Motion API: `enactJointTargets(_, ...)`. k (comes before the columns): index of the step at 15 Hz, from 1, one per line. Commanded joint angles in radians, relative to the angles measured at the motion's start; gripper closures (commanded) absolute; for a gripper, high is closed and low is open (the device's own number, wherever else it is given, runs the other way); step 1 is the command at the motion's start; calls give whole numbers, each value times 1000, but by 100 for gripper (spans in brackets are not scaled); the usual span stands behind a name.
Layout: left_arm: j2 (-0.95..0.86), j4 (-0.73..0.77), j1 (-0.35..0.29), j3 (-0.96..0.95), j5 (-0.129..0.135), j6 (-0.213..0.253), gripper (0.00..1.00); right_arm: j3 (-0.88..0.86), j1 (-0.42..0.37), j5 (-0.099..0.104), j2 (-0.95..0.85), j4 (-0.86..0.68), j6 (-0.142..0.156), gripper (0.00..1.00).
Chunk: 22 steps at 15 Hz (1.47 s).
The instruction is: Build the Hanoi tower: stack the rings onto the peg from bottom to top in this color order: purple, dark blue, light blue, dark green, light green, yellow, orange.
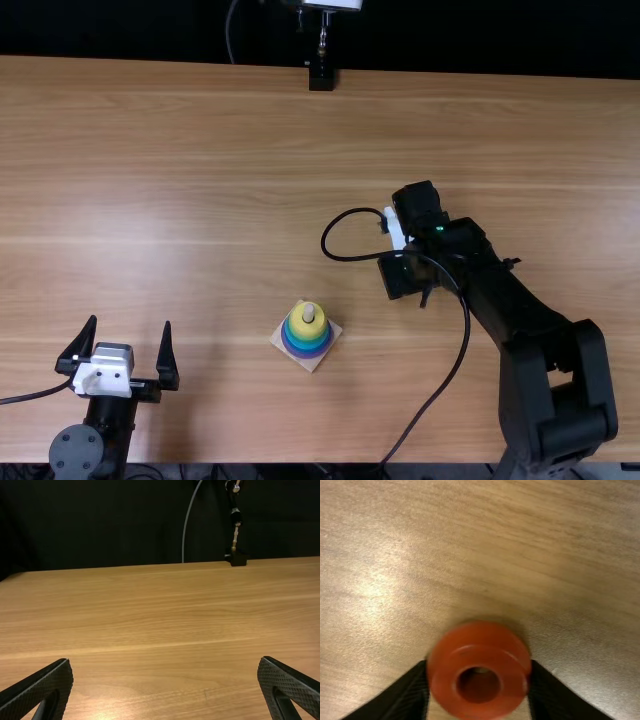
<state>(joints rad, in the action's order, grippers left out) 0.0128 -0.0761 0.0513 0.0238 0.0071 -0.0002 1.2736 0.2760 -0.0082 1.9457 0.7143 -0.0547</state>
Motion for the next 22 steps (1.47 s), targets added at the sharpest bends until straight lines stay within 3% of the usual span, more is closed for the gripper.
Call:
enactJointTargets(1, -13, -3, -8, -24, 2, 8, 0, 4, 0, -16, 18, 1, -6, 100)
enactJointTargets(3, -13, -3, -8, -24, 2, 8, 0, 6, 0, -29, 16, -1, -2, 100)
enactJointTargets(8, -13, -3, -8, -24, 2, 8, 0, 43, 6, -27, 12, 12, -13, 100)
enactJointTargets(10, -13, -3, -8, -24, 2, 8, 0, 81, 17, -27, -1, 82, -17, 100)
enactJointTargets(11, -13, -3, -8, -24, 2, 8, 0, 122, 40, -27, -24, 163, -24, 100)
enactJointTargets(13, -13, -3, -8, -24, 2, 8, 0, 170, 95, -29, -79, 310, -85, 100)
enactJointTargets(22, -13, -3, -8, -24, 2, 8, 0, 403, 284, -30, -228, 603, -96, 100)
